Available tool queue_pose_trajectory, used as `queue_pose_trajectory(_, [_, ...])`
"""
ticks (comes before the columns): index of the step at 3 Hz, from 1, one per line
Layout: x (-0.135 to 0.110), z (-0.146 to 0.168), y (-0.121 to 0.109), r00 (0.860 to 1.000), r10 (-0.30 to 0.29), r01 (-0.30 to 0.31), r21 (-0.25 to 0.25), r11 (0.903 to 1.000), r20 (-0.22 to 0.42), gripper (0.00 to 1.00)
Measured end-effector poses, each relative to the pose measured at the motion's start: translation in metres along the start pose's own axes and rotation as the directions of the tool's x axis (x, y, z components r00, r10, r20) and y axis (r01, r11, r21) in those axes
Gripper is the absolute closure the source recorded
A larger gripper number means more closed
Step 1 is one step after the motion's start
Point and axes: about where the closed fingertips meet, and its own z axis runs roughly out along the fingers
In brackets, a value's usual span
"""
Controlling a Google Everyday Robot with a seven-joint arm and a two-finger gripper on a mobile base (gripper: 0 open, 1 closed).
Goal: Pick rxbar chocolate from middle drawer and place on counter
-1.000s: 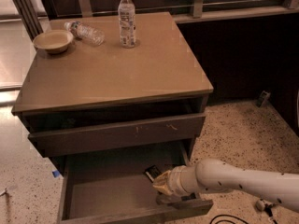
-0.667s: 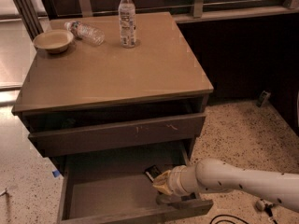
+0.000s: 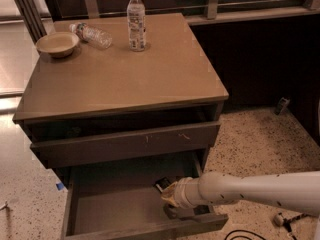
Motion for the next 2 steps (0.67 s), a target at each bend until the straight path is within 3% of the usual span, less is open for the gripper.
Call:
queue_pose_trajectory(1, [0.0, 0.019, -0.008, 1.0, -0.02, 0.02, 0.015, 0.9997, -0.016, 0.56])
queue_pose_trajectory(2, [0.005, 0.036, -0.016, 1.0, -0.011, 0.011, 0.014, 0.9998, -0.012, 0.25])
